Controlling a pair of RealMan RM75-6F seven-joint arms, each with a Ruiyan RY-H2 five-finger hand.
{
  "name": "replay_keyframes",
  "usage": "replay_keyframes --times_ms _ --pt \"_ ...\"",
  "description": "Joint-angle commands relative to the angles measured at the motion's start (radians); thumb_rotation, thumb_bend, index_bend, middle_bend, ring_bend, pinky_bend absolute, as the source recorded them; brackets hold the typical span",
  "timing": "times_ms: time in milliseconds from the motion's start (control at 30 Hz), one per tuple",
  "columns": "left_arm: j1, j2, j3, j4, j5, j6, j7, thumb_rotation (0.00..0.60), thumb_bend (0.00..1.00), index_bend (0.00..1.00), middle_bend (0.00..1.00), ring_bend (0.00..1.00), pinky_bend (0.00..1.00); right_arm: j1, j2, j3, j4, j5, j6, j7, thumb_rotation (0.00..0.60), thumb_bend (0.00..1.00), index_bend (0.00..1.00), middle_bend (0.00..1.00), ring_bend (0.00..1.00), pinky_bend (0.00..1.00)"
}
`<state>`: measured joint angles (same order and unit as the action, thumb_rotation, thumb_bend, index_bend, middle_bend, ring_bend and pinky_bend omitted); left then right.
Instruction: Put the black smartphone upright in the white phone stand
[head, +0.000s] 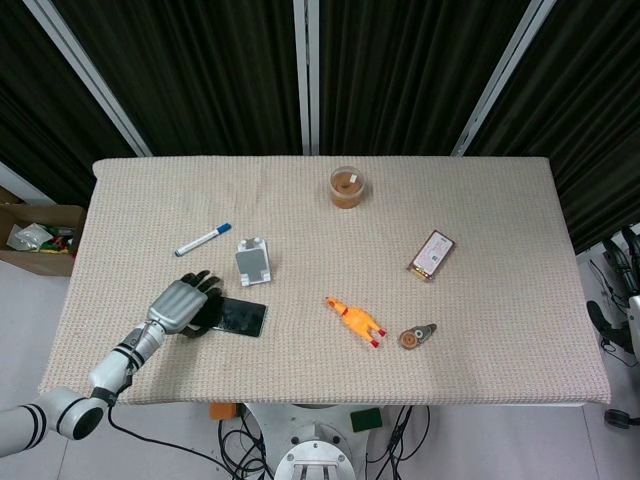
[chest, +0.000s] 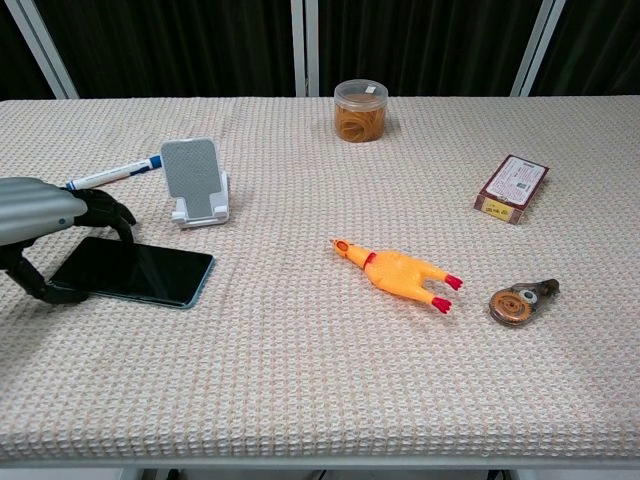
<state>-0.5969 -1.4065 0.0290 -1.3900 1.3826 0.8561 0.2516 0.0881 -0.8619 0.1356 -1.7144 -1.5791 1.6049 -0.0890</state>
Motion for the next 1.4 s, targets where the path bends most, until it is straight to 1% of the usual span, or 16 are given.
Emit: replay_keyframes --times_ms 33,100,133,200,267,400,533,667,700,800,933,1000,1133,1267,1333,1400 --pt "0.001 -0.004 0.001 0.006 0.010 0.010 -0.009 0.560 0.22 0.39 0.12 0.06 0.19 0.000 -0.001 0.000 0.001 0.001 -0.001 0.000 0.600 0.33 0.00 0.00 0.00 0.00" --pt "0.002 -0.005 0.001 0.009 0.018 0.018 -0.014 0.594 0.23 0.46 0.12 0.06 0.19 0.001 -0.002 0.000 0.002 0.003 -0.002 0.001 0.600 0.33 0.00 0.00 0.00 0.00" --pt "0.002 -0.004 0.002 0.010 0.020 0.021 -0.015 0.600 0.23 0.51 0.12 0.06 0.19 0.001 -0.002 0.000 0.003 0.003 -0.003 0.001 0.600 0.33 0.00 0.00 0.00 0.00" --pt "0.003 -0.003 0.002 0.009 0.025 0.028 -0.018 0.600 0.24 0.56 0.13 0.06 0.19 0.001 -0.004 -0.001 0.004 0.004 -0.004 0.002 0.600 0.33 0.00 0.00 0.00 0.00" --pt "0.008 -0.005 0.001 0.010 0.036 0.049 -0.018 0.600 0.25 0.59 0.15 0.07 0.19 0.001 -0.005 -0.001 0.006 0.005 -0.003 0.004 0.600 0.33 0.00 0.00 0.00 0.00" --pt "0.022 -0.001 0.009 0.011 0.079 0.107 -0.006 0.600 0.28 0.64 0.24 0.12 0.23 0.001 -0.007 -0.001 0.011 0.008 -0.004 0.009 0.600 0.33 0.00 0.00 0.00 0.00" --pt "0.030 0.010 0.018 0.003 0.107 0.141 0.032 0.600 0.31 0.65 0.34 0.19 0.31 0.001 -0.009 -0.002 0.016 0.008 -0.005 0.012 0.600 0.33 0.00 0.00 0.00 0.00" --pt "0.041 0.014 0.023 0.001 0.138 0.183 0.060 0.600 0.31 0.66 0.44 0.28 0.41 0.000 -0.010 -0.002 0.017 0.009 -0.003 0.016 0.600 0.33 0.00 0.00 0.00 0.00" --pt "0.043 0.016 0.025 -0.003 0.144 0.189 0.059 0.600 0.31 0.67 0.48 0.32 0.45 -0.001 -0.009 -0.002 0.018 0.009 -0.002 0.017 0.600 0.33 0.00 0.00 0.00 0.00" --pt "0.045 0.020 0.026 -0.005 0.159 0.203 0.049 0.600 0.31 0.69 0.58 0.42 0.53 -0.002 -0.010 -0.002 0.019 0.011 -0.001 0.020 0.600 0.33 0.00 0.00 0.00 0.00" --pt "0.044 0.027 0.028 -0.003 0.172 0.206 0.024 0.600 0.31 0.73 0.69 0.52 0.61 -0.004 -0.009 -0.002 0.020 0.014 0.001 0.021 0.600 0.33 0.00 0.00 0.00 0.00" --pt "0.043 0.032 0.029 -0.006 0.175 0.204 0.002 0.600 0.31 0.74 0.72 0.55 0.64 -0.005 -0.008 -0.002 0.019 0.015 0.003 0.023 0.600 0.33 0.00 0.00 0.00 0.00" --pt "0.044 0.050 0.031 -0.016 0.190 0.216 -0.057 0.600 0.31 0.75 0.73 0.56 0.65 -0.006 -0.006 -0.001 0.020 0.018 0.003 0.026 0.600 0.33 0.00 0.00 0.00 0.00" --pt "0.049 0.093 0.022 -0.046 0.204 0.251 -0.119 0.600 0.31 0.75 0.73 0.56 0.65 -0.007 -0.006 0.000 0.021 0.019 0.006 0.029 0.600 0.33 0.00 0.00 0.00 0.00" --pt "0.050 0.133 0.005 -0.066 0.212 0.283 -0.117 0.600 0.31 0.75 0.74 0.57 0.65 -0.009 -0.006 0.000 0.022 0.019 0.009 0.031 0.600 0.33 0.00 0.00 0.00 0.00" --pt "0.049 0.178 -0.014 -0.088 0.214 0.308 -0.089 0.600 0.31 0.76 0.74 0.57 0.66 -0.010 -0.008 0.000 0.024 0.019 0.011 0.032 0.600 0.33 0.00 0.00 0.00 0.00"
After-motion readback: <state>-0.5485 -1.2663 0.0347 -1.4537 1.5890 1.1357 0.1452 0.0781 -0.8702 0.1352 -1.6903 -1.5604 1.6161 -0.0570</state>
